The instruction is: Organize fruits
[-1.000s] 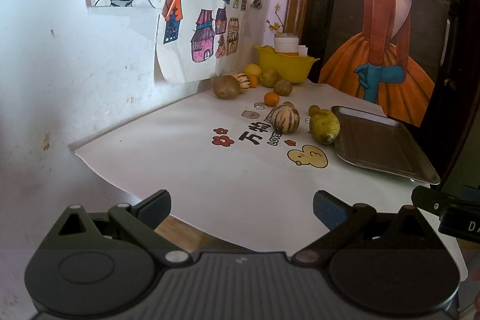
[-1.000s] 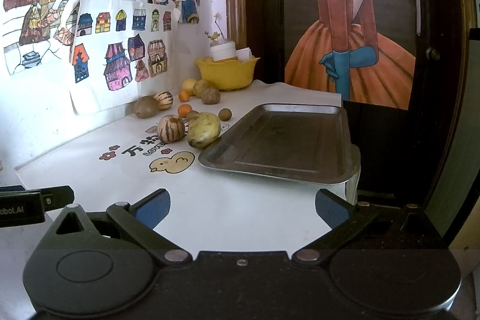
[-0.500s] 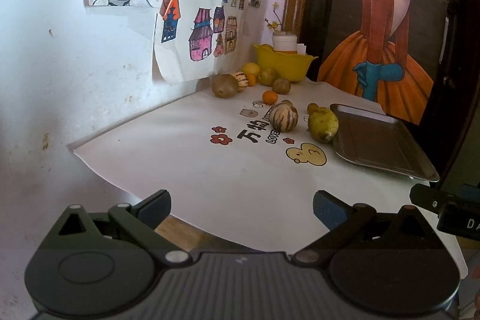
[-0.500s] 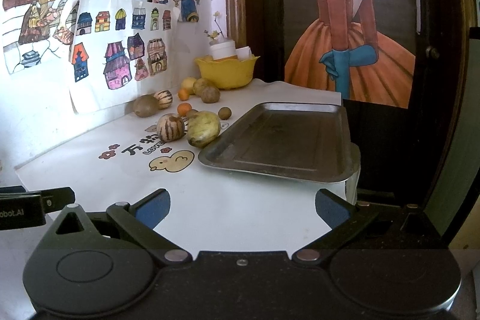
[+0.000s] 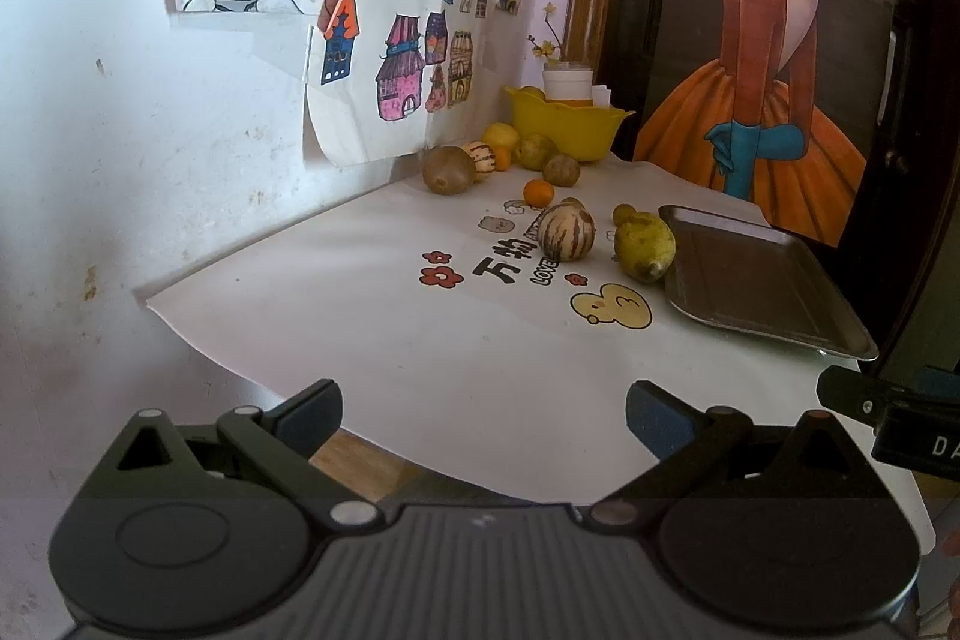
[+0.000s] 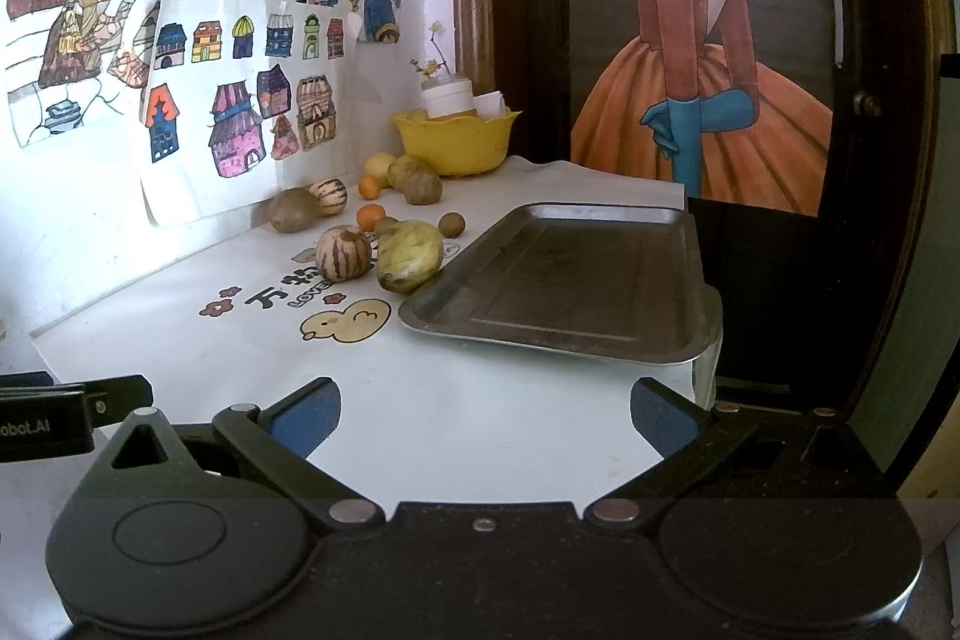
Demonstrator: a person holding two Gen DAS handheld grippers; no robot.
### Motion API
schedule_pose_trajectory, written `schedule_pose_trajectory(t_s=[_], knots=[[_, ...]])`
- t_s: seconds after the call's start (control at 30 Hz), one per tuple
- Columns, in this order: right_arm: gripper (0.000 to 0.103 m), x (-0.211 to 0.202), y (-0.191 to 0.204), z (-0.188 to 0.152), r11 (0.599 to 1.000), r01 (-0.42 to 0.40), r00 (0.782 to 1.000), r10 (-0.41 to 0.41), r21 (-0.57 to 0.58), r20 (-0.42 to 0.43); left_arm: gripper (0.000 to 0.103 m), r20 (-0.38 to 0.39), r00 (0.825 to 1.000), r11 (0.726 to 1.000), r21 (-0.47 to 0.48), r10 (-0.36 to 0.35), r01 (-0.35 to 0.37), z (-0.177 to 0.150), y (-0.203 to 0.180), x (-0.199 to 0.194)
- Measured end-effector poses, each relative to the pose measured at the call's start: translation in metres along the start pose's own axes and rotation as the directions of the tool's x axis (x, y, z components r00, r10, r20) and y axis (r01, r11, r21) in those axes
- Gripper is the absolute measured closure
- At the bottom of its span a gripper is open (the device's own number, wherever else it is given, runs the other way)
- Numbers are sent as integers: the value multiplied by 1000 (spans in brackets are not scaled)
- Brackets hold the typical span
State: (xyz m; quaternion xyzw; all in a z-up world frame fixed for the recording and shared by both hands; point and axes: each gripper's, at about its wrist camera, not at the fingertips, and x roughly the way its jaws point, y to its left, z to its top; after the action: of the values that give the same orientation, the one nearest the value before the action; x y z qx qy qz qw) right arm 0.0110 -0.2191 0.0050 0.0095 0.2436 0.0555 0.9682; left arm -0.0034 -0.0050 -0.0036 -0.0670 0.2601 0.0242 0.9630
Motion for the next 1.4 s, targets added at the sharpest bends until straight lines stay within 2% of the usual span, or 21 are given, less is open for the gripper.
schedule_pose_trajectory(t_s=[0.33,0.53,0.6,0.7,0.83,0.87,1.03,1.1,1.33,1.4], knots=[[1,0,0,1,1000,0,1000,0,-3,-3,0,-10,1000,1000,6,-2,2,-2,-3,0],[0,4,1,7,1000,-5,1000,5,-3,-16,0,-47,999,1000,0,-10,10,5,2,7],[0,6,0,14,1000,-18,1000,18,1,-25,0,-63,998,1000,-1,-8,8,9,5,11],[0,10,-4,34,995,-92,995,94,33,-43,0,-74,997,1000,-2,0,0,20,8,17],[0,16,-9,62,956,-279,956,286,95,-66,0,-71,997,1000,2,0,0,34,15,23],[0,17,-9,69,948,-302,949,309,96,-59,0,-72,997,1000,4,-2,2,38,16,25],[0,25,-7,103,924,-382,924,382,17,-8,0,-87,996,1000,-7,-31,31,58,27,38],[0,33,-5,113,920,-391,920,391,-30,-17,0,-102,993,998,-20,-56,54,67,32,46],[0,69,-5,159,882,-445,892,423,-154,-157,0,-142,982,991,-57,-126,119,105,41,82],[0,83,-4,168,858,-481,870,443,-180,-216,0,-149,978,989,-54,-146,139,114,39,95]])
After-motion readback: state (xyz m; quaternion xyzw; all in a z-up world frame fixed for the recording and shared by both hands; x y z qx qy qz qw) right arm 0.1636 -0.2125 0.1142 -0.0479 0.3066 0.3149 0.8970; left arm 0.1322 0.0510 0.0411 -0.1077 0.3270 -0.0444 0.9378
